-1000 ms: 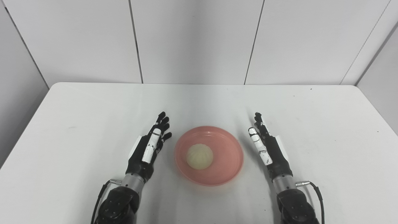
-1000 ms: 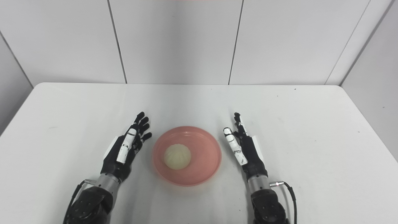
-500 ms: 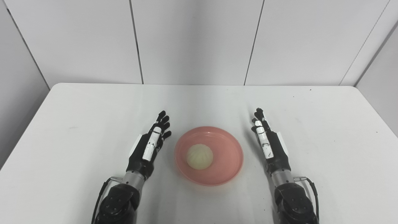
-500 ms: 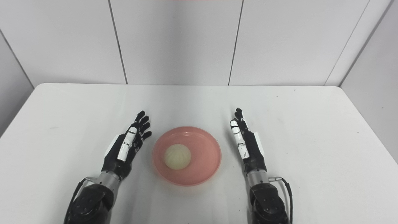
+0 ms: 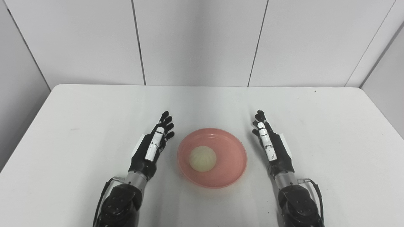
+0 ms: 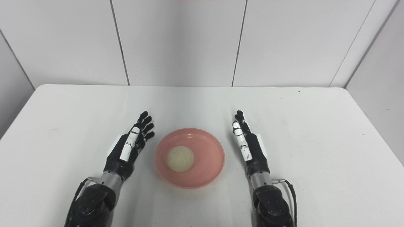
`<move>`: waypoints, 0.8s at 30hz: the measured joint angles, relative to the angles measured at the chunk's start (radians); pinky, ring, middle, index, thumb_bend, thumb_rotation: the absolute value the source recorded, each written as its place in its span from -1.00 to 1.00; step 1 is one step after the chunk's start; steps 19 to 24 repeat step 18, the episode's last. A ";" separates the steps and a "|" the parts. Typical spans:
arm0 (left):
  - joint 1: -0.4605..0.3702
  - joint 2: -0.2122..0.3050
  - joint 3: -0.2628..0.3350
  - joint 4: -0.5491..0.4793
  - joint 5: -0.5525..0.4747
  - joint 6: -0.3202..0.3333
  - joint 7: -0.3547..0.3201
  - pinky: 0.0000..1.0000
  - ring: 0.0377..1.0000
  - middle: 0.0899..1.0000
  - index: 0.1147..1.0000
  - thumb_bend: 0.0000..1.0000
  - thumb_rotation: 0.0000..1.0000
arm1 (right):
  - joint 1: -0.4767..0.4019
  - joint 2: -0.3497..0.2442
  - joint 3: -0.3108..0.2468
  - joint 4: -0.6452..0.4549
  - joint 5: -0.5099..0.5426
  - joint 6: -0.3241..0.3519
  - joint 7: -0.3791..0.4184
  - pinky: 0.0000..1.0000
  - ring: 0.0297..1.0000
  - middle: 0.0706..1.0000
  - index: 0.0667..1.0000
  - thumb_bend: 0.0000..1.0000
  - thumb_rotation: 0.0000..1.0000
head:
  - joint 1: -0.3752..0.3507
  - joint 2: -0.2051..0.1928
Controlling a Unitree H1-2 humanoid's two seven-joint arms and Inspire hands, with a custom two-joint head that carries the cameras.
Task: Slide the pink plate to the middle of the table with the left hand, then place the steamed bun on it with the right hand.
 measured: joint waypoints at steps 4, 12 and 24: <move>-0.018 0.003 0.003 0.032 -0.001 -0.011 -0.002 1.00 0.97 1.00 1.00 -0.30 1.00 | -0.016 -0.002 0.003 0.027 0.008 -0.002 -0.001 0.87 0.91 0.94 0.97 -0.44 1.00 | -0.002 -0.005; -0.039 0.012 0.003 0.060 -0.015 -0.024 -0.008 0.98 0.96 0.98 0.99 -0.29 1.00 | -0.034 -0.002 0.010 0.049 0.005 -0.008 -0.008 0.86 0.91 0.94 0.96 -0.44 1.00 | 0.005 -0.003; -0.040 0.017 -0.002 0.062 -0.015 -0.027 -0.008 0.97 0.96 0.98 0.99 -0.29 1.00 | -0.034 -0.006 0.016 0.049 0.001 -0.009 -0.012 0.85 0.90 0.93 0.96 -0.48 1.00 | 0.008 -0.003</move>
